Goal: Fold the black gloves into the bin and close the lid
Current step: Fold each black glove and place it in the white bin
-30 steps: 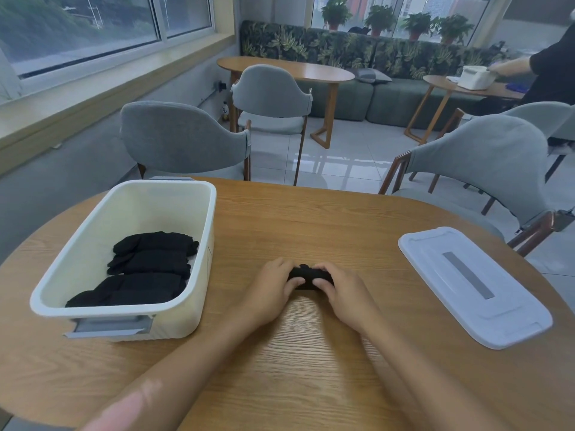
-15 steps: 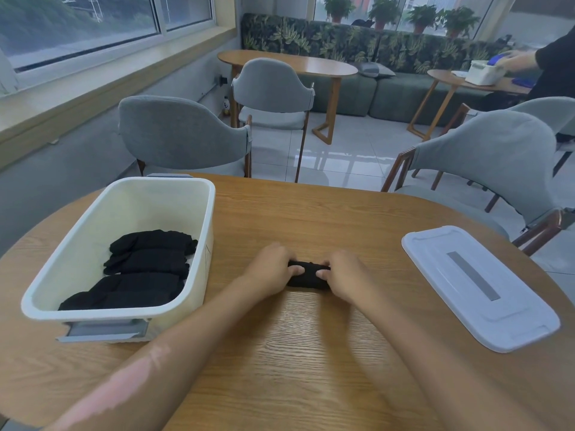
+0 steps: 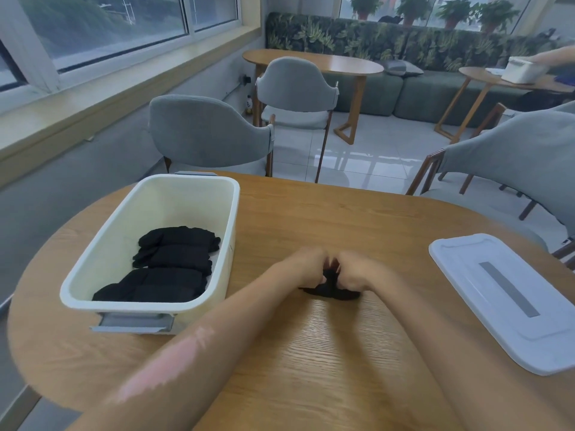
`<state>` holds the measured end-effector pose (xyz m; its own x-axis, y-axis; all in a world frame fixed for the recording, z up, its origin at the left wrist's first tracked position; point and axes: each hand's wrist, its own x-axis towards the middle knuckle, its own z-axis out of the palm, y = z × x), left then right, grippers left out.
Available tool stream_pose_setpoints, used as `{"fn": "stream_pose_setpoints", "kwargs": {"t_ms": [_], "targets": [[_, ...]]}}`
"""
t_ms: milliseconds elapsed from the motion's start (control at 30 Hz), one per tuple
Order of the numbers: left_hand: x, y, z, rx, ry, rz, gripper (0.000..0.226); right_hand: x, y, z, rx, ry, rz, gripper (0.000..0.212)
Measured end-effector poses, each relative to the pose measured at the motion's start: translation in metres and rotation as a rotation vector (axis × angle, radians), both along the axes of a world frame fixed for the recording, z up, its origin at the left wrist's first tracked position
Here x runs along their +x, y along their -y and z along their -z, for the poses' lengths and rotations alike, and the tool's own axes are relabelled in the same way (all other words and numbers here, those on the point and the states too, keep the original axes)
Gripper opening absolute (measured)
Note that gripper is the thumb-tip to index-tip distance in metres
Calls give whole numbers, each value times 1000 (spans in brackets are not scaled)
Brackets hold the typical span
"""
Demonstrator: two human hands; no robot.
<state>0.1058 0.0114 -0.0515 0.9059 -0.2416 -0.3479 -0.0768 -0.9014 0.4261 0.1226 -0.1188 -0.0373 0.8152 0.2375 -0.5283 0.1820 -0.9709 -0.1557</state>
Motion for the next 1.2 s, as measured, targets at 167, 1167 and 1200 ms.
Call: {"fn": "stream_pose_setpoints", "kwargs": {"t_ms": [167,1167,1200], "targets": [[-10,2,-1,10,-10,8,27,-6,-2,4,-12,-1,-63,27],[-92,-164,-163,-77,351,-81,13,-58,-109,-154,440,236,-339,19],[-95,-174,-165,-70,348,-87,14,-60,-121,-154,454,236,-346,20]]}}
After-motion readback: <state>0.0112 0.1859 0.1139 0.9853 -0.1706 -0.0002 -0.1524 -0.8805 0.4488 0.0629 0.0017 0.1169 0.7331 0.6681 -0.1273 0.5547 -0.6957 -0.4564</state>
